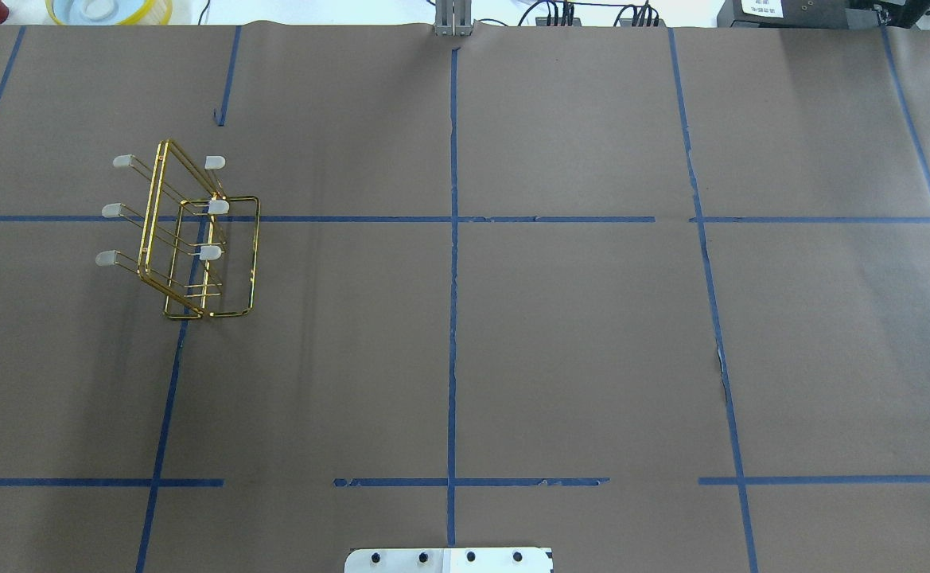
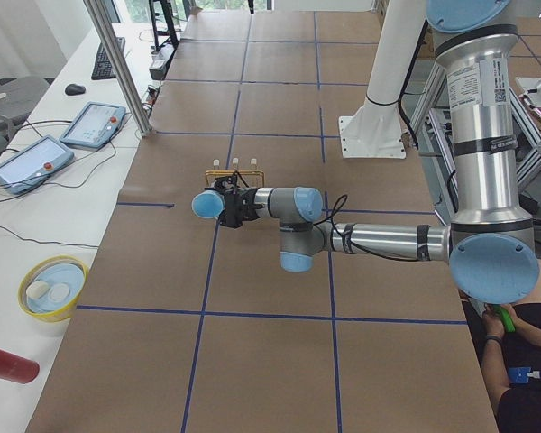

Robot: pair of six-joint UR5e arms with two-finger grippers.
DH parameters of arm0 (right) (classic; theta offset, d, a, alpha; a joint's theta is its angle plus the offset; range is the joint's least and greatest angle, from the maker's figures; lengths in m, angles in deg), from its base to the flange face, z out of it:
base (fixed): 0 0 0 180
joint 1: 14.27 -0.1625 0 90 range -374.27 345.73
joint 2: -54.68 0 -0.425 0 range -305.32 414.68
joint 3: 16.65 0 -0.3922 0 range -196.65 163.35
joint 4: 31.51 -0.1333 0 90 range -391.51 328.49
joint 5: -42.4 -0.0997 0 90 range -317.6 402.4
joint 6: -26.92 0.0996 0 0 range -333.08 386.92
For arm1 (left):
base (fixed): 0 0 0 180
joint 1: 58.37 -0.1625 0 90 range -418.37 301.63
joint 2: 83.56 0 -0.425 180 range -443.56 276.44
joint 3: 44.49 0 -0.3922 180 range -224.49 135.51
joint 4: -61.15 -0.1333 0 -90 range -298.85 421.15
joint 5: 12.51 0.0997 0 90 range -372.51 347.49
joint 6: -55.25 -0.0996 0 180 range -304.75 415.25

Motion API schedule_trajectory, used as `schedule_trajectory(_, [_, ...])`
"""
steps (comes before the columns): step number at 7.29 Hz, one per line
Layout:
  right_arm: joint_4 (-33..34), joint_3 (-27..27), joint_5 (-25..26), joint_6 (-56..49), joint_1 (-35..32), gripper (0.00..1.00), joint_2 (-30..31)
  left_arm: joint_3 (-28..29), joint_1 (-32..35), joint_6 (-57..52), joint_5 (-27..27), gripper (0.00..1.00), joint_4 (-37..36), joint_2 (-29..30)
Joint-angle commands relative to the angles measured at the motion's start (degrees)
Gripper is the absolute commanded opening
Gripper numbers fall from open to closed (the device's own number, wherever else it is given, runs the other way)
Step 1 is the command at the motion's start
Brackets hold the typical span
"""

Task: Hang cup on cup holder
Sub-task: 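Rotate the left wrist to tip the cup sideways, opening facing the rack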

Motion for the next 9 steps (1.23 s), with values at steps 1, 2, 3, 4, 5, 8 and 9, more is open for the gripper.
schedule_trajectory(1, [0.06, 0.0, 0.0, 0.0, -0.05, 1.0, 0.0, 0.1, -0.77, 19.91, 0.13, 0.0, 8.22, -1.48])
schedule_trajectory(2, [-0.03, 0.0, 0.0, 0.0, -0.05, 1.0, 0.0, 0.27, -1.65, 24.34, 0.21, 0.0, 12.26, -2.88])
schedule_trajectory(3, [-0.03, 0.0, 0.0, 0.0, -0.05, 1.0, 0.0, 0.27, -2.09, 31.35, 0.22, 0.0, 16.13, -4.12])
schedule_trajectory(4, [0.06, 0.0, 0.0, 0.0, -0.05, 1.0, 0.0, 0.1, -2.27, 39.68, 1.0, 0.0, 18.08, -4.21])
schedule_trajectory(5, [0.06, 0.0, 0.0, 0.0, 0.03, 1.0, 0.0, 0.27, -3.23, 46.12, 2.83, 0.0, 19.67, -4.22])
schedule_trajectory(8, [0.06, 0.0, 0.0, 0.0, -0.05, 1.0, 0.0, 0.01, -9.2, 62.02, 12.05, 0.0, 22.22, -4.22])
schedule_trajectory(9, [0.06, 0.0, 0.0, 0.0, 0.03, 1.0, 0.0, -0.25, -10.35, 67.31, 14.26, 0.0, 22.32, -4.13])
